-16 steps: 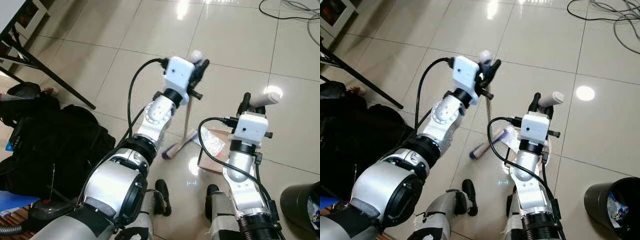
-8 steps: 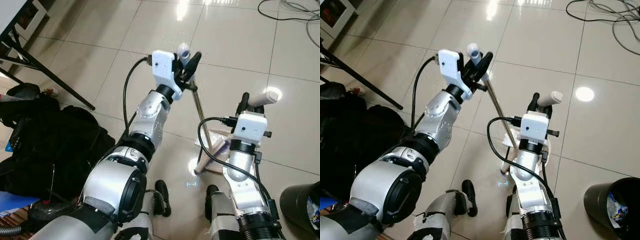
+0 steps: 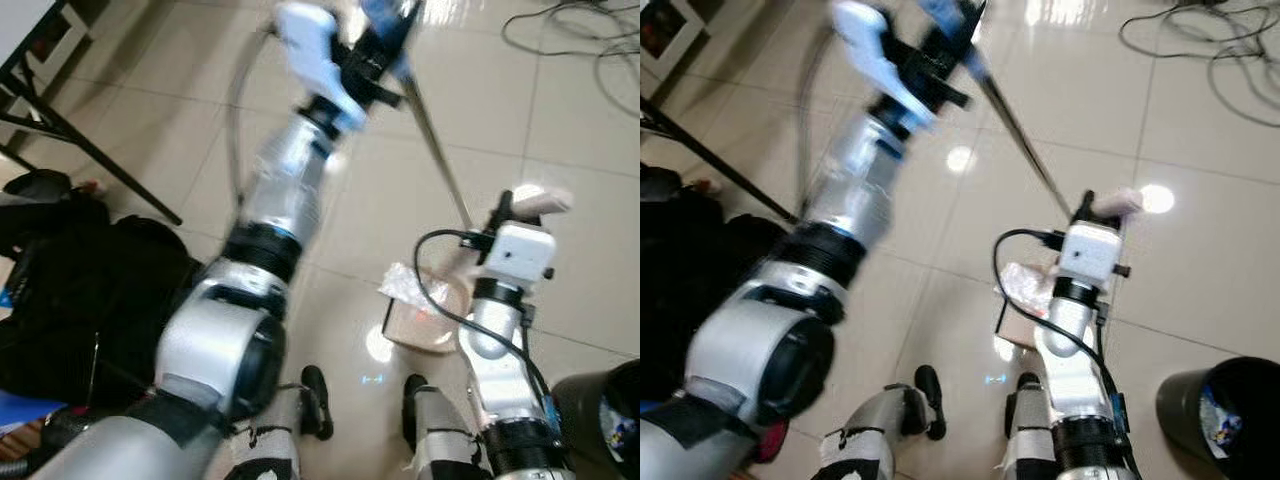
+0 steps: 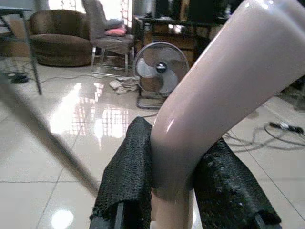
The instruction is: Sweep floor
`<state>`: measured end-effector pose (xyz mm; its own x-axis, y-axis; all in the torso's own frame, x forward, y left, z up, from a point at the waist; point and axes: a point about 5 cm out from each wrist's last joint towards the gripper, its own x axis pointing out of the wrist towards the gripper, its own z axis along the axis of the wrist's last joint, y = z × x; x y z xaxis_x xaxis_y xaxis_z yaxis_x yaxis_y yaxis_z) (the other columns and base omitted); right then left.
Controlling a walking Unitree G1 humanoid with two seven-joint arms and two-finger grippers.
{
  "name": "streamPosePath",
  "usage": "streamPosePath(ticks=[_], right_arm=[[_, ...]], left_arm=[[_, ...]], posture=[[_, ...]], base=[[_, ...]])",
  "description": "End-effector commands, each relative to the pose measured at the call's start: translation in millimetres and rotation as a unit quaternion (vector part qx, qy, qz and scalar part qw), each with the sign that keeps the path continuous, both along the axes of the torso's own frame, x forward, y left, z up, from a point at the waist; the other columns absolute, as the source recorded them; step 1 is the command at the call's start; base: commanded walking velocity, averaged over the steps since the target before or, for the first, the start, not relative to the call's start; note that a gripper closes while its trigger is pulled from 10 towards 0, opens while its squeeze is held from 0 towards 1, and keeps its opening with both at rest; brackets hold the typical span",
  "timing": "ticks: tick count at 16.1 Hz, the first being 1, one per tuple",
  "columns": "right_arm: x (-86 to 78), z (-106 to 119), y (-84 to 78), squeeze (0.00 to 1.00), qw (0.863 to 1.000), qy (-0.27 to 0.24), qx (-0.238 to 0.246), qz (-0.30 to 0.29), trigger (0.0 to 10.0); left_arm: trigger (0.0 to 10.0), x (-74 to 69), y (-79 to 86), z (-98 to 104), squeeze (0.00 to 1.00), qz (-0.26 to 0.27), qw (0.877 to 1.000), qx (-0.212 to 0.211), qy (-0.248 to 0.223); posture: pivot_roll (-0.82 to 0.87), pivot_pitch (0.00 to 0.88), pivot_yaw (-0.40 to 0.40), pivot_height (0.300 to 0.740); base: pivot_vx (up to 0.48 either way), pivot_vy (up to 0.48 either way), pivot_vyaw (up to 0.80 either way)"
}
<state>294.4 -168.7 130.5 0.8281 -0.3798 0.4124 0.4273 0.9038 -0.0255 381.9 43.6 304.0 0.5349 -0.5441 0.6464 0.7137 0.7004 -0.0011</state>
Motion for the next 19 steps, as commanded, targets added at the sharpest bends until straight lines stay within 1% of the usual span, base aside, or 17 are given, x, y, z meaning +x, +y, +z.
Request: streamPosePath(ticks=[1, 2, 3, 5, 7, 8, 9, 10, 11, 12, 13, 14, 15, 16, 17, 19], right_arm=[[-6.6, -22, -5.2, 0.00, 0.998, 0.049, 0.029, -0.008, 10.0], [-10.1, -21, -9.9, 0.00, 0.998, 0.043, 0.037, -0.016, 10.0], [-11.7, -20, -12.0, 0.00, 0.998, 0.039, 0.041, -0.019, 10.0], [-21.3, -4, -22.6, 0.00, 0.998, 0.005, 0.052, -0.024, 10.0], [-26.0, 3, -26.0, 0.00, 0.998, -0.008, 0.058, -0.026, 10.0], [-31.7, 12, -28.8, 0.00, 0.998, -0.019, 0.062, -0.027, 10.0], [-36.4, 20, -29.6, 0.00, 0.997, -0.028, 0.065, -0.024, 10.0], [-38.6, 23, -29.2, 0.00, 0.997, -0.032, 0.067, -0.021, 10.0], [-47.6, 35, -27.4, 0.00, 0.997, -0.042, 0.068, -0.014, 10.0], [-52.1, 40, -27.1, 0.00, 0.997, -0.045, 0.064, -0.016, 10.0], [-54.5, 44, -26.5, 0.00, 0.996, -0.050, 0.065, -0.017, 10.0], [-55.6, 46, -25.5, 0.00, 0.996, -0.051, 0.068, -0.015, 10.0], [-57.1, 61, -20.4, 0.00, 0.993, -0.074, 0.088, 0.006, 10.0], [-57.2, 67, -18.7, 0.00, 0.991, -0.087, 0.098, 0.019, 10.0], [-58.6, 75, -17.4, 0.00, 0.986, -0.102, 0.125, 0.044, 10.0], [-60.1, 83, -20.3, 0.00, 0.980, -0.114, 0.148, 0.062, 10.0]], left_arm=[[10.0, 2.1, 21.8, -5, 0.00, 0.033, 0.999, 0.008, -0.001], [10.0, 3.4, 36.7, -13, 0.00, 0.064, 0.998, 0.014, 0.012], [10.0, 3.0, 43.5, -18, 0.00, 0.078, 0.997, 0.020, 0.016], [10.0, -0.3, 80.6, -41, 0.00, 0.153, 0.986, 0.040, 0.044], [10.0, -0.3, 88.5, -45, 0.00, 0.176, 0.982, 0.041, 0.055], [10.0, -1.1, 98.3, -48, 0.00, 0.209, 0.974, 0.068, 0.053], [10.0, -2.1, 105.7, -50, 0.00, 0.238, 0.964, 0.108, 0.044], [10.0, -2.1, 109.8, -52, 0.00, 0.251, 0.960, 0.109, 0.050], [10.0, -1.8, 129.5, -57, 0.00, 0.291, 0.947, 0.113, 0.080], [10.0, -2.3, 140.8, -60, 0.00, 0.314, 0.938, 0.120, 0.088], [10.0, -2.8, 149.3, -65, 0.00, 0.328, 0.932, 0.122, 0.098], [10.0, -3.2, 152.7, -68, 0.00, 0.331, 0.929, 0.125, 0.105], [10.0, -6.4, 160.5, -80, 0.00, 0.334, 0.925, 0.124, 0.129], [10.0, -8.1, 161.3, -87, 0.00, 0.328, 0.925, 0.129, 0.143], [10.0, -13.3, 160.0, -101, 0.00, 0.314, 0.924, 0.139, 0.170], [10.0, -22.8, 155.6, -117, 0.00, 0.294, 0.926, 0.146, 0.187]], posture=[[-0.02, 0.238, 0.146, 0.740], [-0.03, 0.230, 0.147, 0.740], [-0.05, 0.217, 0.154, 0.740], [-0.09, 0.210, 0.151, 0.740], [-0.11, 0.189, 0.144, 0.740], [-0.11, 0.176, 0.135, 0.740], [-0.12, 0.171, 0.133, 0.740], [-0.12, 0.156, 0.132, 0.740], [-0.13, 0.147, 0.134, 0.740], [-0.14, 0.141, 0.135, 0.740], [-0.15, 0.127, 0.140, 0.740], [-0.15, 0.122, 0.142, 0.740], [-0.16, 0.106, 0.145, 0.740], [-0.16, 0.098, 0.145, 0.740], [-0.15, 0.087, 0.145, 0.740], [-0.15, 0.070, 0.142, 0.740]], base=[[0.000, 0.000, 0.00], [0.000, 0.000, 0.00], [0.000, 0.000, 0.00], [0.000, 0.000, 0.00], [0.000, 0.000, 0.00], [0.000, 0.000, 0.00], [0.000, 0.000, 0.00], [0.000, 0.000, 0.00], [0.000, 0.000, 0.00], [0.000, 0.000, 0.00], [0.000, 0.000, 0.00], [0.000, 0.000, 0.00], [0.000, 0.000, 0.00], [0.000, 0.000, 0.00], [0.000, 0.000, 0.00], [0.000, 0.000, 0.00]])
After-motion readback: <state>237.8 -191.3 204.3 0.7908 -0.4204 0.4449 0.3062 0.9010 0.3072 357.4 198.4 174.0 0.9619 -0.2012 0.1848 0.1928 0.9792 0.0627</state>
